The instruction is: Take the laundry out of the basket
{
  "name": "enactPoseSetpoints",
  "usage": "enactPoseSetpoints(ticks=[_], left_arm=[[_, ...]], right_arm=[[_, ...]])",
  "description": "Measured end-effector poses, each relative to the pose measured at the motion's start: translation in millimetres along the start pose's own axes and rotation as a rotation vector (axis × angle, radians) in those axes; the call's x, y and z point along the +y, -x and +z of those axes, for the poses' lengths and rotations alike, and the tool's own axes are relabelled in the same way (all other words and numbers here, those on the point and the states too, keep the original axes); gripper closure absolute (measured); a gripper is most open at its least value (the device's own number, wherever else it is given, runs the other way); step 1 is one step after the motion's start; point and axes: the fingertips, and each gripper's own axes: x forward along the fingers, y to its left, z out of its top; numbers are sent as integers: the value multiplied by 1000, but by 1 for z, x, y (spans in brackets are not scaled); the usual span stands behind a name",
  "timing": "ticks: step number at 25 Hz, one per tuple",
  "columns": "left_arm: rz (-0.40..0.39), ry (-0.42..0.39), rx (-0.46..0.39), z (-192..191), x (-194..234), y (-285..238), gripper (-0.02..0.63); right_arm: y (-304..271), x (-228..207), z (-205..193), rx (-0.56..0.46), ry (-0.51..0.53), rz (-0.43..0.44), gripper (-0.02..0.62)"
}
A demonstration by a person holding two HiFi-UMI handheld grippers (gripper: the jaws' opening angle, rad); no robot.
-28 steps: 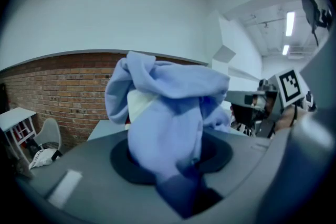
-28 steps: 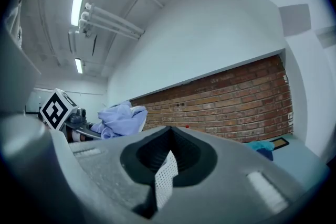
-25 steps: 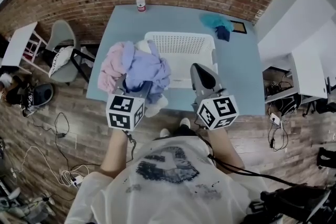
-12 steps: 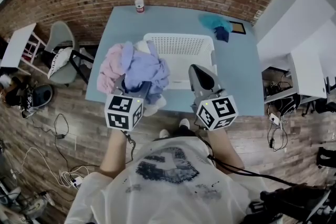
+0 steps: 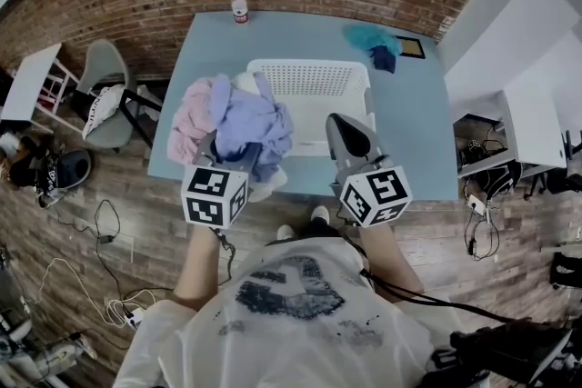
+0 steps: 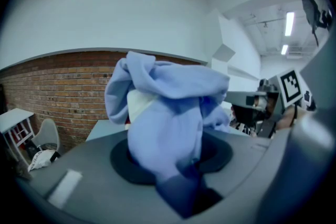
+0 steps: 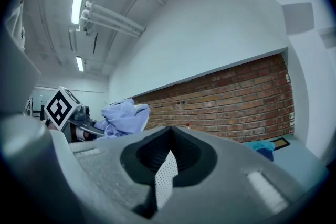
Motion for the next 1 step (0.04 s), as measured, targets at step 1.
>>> enactPoseSetpoints(ticks=[1], left_arm=[[0, 1, 1, 0, 0, 0, 433]], right_arm=[[0, 0, 0, 0, 0, 1, 598]])
